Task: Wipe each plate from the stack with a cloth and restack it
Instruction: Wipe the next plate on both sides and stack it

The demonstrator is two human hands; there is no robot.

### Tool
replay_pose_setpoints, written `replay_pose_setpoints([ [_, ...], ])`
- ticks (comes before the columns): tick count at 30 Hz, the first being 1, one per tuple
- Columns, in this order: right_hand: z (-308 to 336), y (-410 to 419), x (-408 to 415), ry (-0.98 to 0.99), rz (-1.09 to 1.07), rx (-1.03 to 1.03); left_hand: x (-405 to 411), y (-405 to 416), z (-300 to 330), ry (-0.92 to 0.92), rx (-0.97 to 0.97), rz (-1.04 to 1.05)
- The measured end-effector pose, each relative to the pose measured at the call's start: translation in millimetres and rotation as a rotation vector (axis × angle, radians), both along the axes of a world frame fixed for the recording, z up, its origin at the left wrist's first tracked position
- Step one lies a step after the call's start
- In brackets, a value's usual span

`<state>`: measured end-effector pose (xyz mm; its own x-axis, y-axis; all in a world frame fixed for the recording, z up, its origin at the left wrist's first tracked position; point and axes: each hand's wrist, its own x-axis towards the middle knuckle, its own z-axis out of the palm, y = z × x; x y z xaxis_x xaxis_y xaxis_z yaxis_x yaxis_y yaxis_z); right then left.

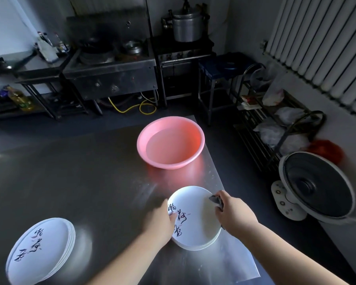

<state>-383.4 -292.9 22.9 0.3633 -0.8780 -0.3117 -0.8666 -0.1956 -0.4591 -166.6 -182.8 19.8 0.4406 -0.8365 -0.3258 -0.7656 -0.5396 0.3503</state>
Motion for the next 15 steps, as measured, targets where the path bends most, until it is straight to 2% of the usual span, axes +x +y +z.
replay_pose_setpoints([
  [3, 3.6, 1.6, 0.3, 0.056, 0.012, -0.074, 3.6, -1.0, -6.1, -0.032, 0.015, -0.033],
  [10, 26.7, 6.6, 18.2, 0.170, 0.041, -0.214, 29.9, 8.7, -3.1, 0.029, 0.008, -0.048],
  [15, 29.5, 31.5, 83.3, 0.082, 0.185, -0.261, 90.3, 54.1, 14.3, -0.002, -0.032, 0.045],
])
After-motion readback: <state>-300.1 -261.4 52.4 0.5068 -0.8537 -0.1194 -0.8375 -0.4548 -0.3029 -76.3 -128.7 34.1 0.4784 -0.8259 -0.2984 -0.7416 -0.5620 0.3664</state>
